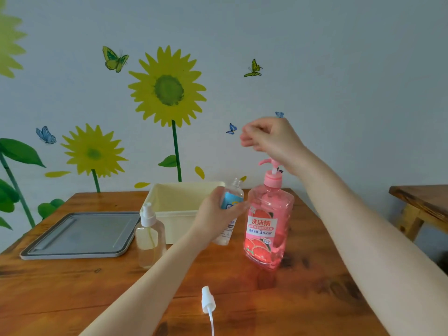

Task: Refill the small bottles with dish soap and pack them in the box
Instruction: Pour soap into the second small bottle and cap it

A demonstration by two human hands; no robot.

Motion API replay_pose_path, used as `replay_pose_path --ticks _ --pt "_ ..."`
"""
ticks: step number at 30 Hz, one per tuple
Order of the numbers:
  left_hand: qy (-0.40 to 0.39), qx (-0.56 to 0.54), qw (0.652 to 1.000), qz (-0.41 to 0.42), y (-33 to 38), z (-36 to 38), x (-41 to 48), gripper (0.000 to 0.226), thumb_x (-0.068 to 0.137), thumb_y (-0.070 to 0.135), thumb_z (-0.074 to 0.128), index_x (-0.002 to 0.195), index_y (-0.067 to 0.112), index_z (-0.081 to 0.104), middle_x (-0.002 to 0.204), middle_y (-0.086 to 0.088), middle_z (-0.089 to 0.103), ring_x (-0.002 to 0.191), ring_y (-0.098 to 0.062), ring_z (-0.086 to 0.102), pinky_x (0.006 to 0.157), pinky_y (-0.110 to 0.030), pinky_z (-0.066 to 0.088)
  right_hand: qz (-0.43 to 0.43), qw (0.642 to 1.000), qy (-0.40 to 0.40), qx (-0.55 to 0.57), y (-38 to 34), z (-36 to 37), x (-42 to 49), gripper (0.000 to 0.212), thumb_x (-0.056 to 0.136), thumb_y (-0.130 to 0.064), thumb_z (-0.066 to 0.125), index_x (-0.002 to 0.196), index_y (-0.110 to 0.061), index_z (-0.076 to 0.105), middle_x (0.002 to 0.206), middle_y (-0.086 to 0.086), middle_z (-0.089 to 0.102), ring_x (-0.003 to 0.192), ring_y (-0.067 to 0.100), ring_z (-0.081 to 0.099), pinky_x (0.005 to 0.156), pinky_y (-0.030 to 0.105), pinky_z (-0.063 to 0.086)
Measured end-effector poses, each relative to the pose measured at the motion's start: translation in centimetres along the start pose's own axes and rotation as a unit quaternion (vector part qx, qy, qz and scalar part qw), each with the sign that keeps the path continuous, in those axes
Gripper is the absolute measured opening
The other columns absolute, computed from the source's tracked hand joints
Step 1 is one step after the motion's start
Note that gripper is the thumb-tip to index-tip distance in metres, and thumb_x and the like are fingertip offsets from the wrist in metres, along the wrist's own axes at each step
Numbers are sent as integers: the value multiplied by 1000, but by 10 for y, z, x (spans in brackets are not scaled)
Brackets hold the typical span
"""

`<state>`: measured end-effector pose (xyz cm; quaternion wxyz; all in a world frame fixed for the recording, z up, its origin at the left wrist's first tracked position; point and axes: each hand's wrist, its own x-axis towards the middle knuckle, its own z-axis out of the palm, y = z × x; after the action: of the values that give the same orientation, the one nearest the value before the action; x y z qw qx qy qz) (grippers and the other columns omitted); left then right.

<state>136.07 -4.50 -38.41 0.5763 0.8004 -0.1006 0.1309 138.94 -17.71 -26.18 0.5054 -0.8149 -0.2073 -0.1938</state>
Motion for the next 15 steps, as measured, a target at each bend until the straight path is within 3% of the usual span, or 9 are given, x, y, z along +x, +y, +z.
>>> replay_pose_path --ticks 2,4,8,11,14,15 --pt "-16 27 999 19 3 6 8 27 76 39 70 90 24 52 78 4 62 65 -8 60 55 -19 48 15 999 5 -44 3 -9 19 25 89 -10 48 90 12 60 90 22 68 74 19 69 60 18 43" --pt "-21 39 998 37 7 10 15 25 76 40 70 83 26 50 74 6 60 60 -4 57 50 -14 45 47 994 -20 -94 11 -14 33 28 87 -7 45 95 18 56 82 21 63 86 31 68 60 24 40" --pt "-18 72 996 55 13 16 30 30 75 43 70 86 23 51 75 6 60 61 -6 56 54 -20 47 112 980 -68 -152 26 -15 49 28 87 -8 44 97 14 59 86 19 63 79 18 61 82 33 51" --pt "-15 83 993 77 18 18 36 33 75 43 70 93 23 51 75 11 59 61 -4 57 49 -12 44 148 972 -90 -159 28 -12 48 20 87 -7 44 77 3 58 82 14 63 80 24 64 58 23 44" --pt "-17 68 993 97 22 18 39 31 74 40 71 94 25 52 73 13 59 57 2 57 45 -6 40 170 969 -110 -142 32 -7 48 33 89 -7 44 110 18 52 110 32 59 104 38 61 62 23 55" --pt "-21 60 993 100 24 18 40 30 74 39 72 92 26 52 72 12 59 56 6 56 45 -5 40 178 968 -119 -129 32 -5 46 33 91 -8 44 110 19 51 110 34 58 103 40 60 52 19 53"
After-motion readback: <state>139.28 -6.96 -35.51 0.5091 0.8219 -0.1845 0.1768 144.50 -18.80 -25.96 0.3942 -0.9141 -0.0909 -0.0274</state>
